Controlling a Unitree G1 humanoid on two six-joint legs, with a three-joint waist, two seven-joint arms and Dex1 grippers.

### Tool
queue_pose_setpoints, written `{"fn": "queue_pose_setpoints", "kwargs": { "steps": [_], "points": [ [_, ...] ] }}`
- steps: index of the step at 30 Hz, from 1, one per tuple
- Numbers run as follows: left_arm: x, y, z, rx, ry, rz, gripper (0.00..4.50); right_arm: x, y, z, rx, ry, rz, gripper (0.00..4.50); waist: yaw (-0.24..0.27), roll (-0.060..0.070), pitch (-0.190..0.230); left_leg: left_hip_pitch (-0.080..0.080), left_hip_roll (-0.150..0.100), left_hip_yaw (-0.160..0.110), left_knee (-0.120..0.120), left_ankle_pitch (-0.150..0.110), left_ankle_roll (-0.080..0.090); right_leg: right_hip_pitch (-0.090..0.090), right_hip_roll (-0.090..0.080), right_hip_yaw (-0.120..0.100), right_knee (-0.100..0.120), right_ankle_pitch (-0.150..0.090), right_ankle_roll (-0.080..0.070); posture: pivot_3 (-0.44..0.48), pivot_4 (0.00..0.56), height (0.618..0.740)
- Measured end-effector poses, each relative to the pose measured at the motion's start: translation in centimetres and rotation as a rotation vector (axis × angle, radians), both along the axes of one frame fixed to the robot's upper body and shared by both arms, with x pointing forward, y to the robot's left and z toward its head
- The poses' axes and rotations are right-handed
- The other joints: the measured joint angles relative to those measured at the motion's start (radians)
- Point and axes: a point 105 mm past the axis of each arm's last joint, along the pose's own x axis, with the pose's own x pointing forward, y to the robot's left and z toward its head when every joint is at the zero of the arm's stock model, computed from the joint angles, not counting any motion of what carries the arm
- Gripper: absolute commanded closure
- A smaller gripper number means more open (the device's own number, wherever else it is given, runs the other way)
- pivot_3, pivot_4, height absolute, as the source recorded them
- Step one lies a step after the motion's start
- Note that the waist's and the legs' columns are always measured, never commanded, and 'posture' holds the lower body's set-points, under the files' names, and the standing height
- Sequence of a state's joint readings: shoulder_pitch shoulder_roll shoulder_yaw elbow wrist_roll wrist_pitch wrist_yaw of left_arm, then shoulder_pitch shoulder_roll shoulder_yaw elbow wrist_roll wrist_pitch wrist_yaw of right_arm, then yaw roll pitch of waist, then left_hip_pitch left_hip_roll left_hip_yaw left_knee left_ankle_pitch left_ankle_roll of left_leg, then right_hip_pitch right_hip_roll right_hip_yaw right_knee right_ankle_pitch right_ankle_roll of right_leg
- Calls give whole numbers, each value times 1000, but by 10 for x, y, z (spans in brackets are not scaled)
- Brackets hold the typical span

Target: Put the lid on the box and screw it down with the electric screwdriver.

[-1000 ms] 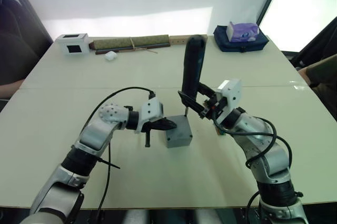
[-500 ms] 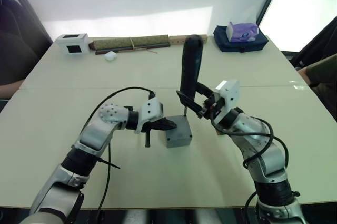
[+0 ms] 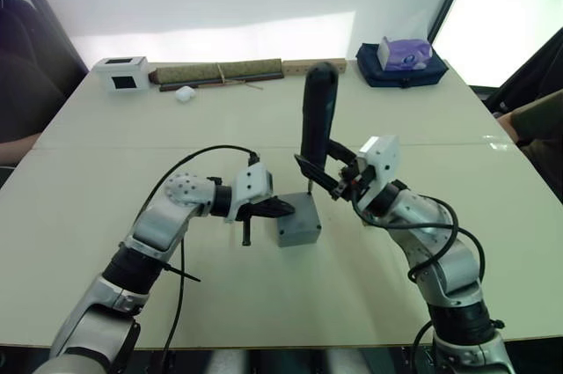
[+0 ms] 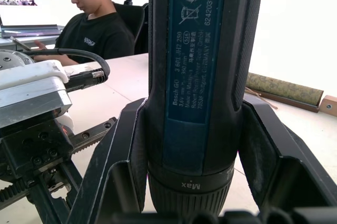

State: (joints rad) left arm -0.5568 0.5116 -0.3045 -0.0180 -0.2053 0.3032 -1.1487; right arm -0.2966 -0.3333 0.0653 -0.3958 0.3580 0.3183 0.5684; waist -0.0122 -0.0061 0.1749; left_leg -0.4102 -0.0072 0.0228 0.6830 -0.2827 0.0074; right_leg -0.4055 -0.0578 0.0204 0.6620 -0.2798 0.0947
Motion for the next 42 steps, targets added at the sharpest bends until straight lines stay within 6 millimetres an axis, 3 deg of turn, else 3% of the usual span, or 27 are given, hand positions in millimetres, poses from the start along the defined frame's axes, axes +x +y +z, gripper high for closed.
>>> {"fn": "queue_pose_setpoints", "kwargs": {
  "steps": [9,17,28,42],
  "points": [
    [1,1,-2,15,-9,5,4500,0,-1,-9,-32,45,-20,2692,-1,-2,-2,4,0,0,0,0,0,4,0,0,0,0,0,0,150,740],
    [1,2,-7,45,-11,13,4500,8,-3,-15,-39,126,-70,2692,0,-7,-12,19,1,-2,-6,-1,1,19,-3,0,-9,-2,-4,0,150,740],
    [0,3,-14,54,2,23,4500,5,1,-23,-70,122,-74,2692,0,-10,-39,20,1,-1,-17,-1,0,18,-7,1,-16,-4,-9,0,150,740],
    [-1,3,-16,51,3,22,4500,4,2,-25,-55,102,-86,2692,0,-10,-40,20,1,-1,-21,-1,0,17,-9,0,-20,-5,-9,0,150,740]
  ]
}}
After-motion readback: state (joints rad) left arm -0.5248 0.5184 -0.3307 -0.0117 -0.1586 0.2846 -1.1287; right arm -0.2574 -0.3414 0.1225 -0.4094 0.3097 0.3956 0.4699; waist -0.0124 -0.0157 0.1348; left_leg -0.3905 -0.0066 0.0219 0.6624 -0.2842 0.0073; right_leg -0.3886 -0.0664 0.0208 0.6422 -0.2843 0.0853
